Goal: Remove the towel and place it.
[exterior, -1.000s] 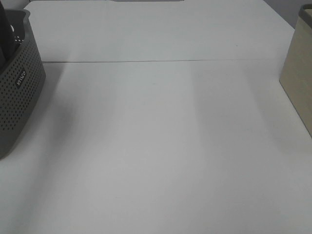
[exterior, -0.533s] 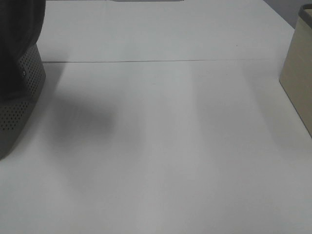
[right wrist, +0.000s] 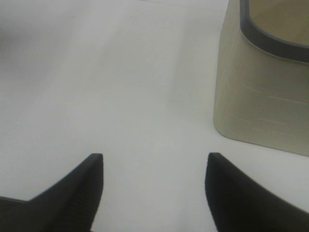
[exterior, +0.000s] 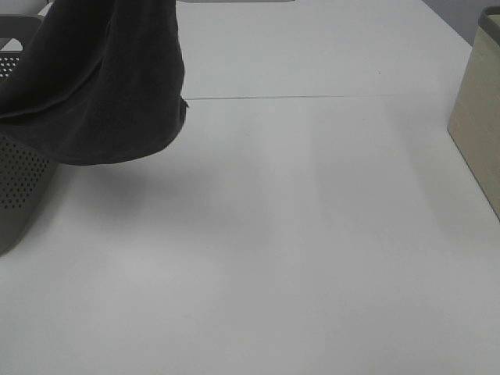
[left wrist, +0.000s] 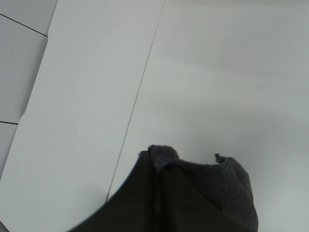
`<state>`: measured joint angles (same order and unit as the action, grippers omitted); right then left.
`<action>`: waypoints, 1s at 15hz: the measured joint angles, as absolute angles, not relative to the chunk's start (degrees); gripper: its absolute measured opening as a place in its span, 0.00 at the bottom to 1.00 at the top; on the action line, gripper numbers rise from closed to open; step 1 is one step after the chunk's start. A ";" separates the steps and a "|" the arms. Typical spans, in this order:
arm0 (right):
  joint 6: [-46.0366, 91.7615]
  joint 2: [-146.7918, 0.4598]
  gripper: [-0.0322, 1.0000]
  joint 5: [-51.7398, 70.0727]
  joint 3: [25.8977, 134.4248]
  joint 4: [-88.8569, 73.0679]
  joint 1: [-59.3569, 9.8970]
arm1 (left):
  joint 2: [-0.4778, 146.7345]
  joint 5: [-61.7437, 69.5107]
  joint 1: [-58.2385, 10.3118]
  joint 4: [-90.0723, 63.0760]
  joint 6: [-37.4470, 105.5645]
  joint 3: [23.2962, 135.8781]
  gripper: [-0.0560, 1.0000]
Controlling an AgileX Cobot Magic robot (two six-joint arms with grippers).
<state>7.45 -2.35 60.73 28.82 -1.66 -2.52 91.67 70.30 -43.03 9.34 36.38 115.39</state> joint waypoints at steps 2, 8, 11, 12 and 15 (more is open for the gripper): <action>9.57 -8.48 0.82 55.98 29.45 -6.99 -2.52 | 91.85 70.30 -43.26 7.73 36.33 115.39 0.05; 38.50 -31.40 0.85 41.20 29.45 -38.90 -2.52 | 91.90 68.24 -43.37 4.87 36.38 115.39 0.05; 64.23 -46.58 0.85 37.41 29.45 -59.76 -2.52 | 91.90 65.95 -43.37 0.92 39.71 115.39 0.05; 73.51 -51.22 0.85 37.47 29.45 -65.66 -2.52 | 91.96 65.89 -43.37 -2.12 43.26 115.39 0.05; 100.78 -65.83 0.85 43.09 29.51 -86.92 -2.52 | 91.96 65.66 -43.37 -10.60 55.41 115.39 0.05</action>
